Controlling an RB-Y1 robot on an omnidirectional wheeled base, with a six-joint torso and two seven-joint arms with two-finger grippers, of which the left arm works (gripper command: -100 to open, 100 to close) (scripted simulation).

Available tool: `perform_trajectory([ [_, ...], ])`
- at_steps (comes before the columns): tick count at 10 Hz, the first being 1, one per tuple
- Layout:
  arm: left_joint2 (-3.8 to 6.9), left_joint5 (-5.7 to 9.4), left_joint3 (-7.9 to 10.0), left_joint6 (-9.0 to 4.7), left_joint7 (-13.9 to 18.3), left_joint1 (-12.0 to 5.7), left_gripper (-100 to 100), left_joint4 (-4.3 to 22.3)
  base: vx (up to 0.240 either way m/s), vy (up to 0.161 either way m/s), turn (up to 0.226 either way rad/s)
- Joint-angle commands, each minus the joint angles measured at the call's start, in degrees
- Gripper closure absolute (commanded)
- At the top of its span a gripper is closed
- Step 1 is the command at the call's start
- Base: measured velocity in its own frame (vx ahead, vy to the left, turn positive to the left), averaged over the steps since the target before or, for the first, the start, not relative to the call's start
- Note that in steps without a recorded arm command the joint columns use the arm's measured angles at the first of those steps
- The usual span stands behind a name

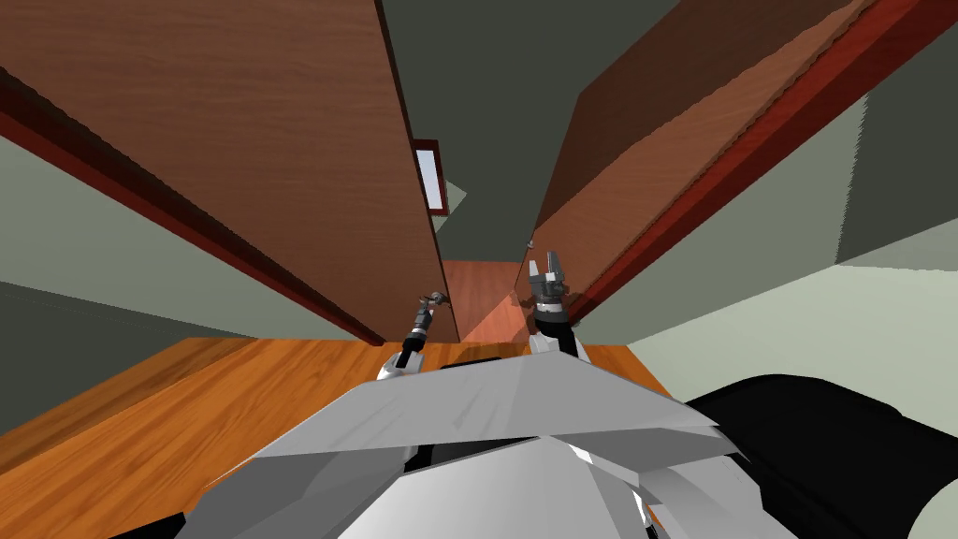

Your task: Push the door open

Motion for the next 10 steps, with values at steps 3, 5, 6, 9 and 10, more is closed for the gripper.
perform_trajectory([
  [3,-0.22,0.14,0.24,0.01,-0.3,-0.02,-100,0.2,0.140,-0.008,-0.019],
  [5,-0.22,0.14,0.24,0.01,-0.3,-0.02,100,0.2,-0.018,0.002,-0.001],
  [6,-0.22,0.14,0.24,0.01,-0.3,-0.02,100,0.2,-0.013,0.004,-0.014],
  [9,-0.22,0.14,0.24,0.01,-0.3,-0.02,100,0.2,0.000,0.000,0.000],
  [10,-0.12,0.58,1.04,0.15,-0.7,-0.22,100,0.2,0.112,-0.054,0.035],
])
